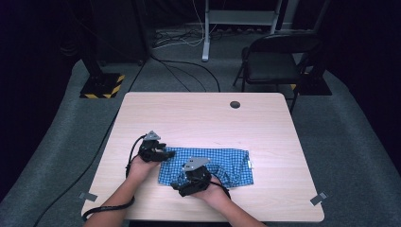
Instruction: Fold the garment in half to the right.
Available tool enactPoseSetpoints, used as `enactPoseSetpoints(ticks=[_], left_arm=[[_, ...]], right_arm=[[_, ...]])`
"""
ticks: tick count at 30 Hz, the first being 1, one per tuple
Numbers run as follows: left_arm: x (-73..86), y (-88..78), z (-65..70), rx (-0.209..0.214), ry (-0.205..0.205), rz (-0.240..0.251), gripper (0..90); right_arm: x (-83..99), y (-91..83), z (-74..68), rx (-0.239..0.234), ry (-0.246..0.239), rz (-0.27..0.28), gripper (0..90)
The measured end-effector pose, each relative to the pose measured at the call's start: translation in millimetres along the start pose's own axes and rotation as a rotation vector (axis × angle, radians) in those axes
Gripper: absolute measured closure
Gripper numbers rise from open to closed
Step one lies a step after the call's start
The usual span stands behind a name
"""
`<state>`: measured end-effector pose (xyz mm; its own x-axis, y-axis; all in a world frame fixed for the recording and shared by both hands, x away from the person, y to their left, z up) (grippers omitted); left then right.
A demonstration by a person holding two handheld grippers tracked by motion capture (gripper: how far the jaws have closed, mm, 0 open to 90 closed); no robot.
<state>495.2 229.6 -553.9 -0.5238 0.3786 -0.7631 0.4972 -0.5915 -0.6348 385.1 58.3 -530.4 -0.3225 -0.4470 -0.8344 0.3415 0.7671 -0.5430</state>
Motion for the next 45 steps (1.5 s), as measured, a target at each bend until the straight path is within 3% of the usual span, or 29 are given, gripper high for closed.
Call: enactPoseSetpoints(ticks=[19,45], left_arm=[[-0.1,0.3,0.3,0.0,0.002,-0.001,35.3],[-0.7,0.8,0.4,0.001,0.006,-0.002,35.8]], right_arm=[[-8.3,28.5,-19.4,-0.058,-0.074,-0.032,20.2],[-6.4,57.6,-26.7,-0.09,-0.086,-0.09,26.5]])
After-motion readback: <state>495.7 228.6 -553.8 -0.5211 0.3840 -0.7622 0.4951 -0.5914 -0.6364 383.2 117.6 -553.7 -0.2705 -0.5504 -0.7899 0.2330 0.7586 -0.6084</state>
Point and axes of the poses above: each handheld gripper's, and its own axes: y roughly forward along the jaws, x roughly out of its underside, z roughly to its right, the point moved 4 cm from there along y, roughly forward along the jaws, and after that the axes turned 2 degrees about y, right-handed, at the moved point
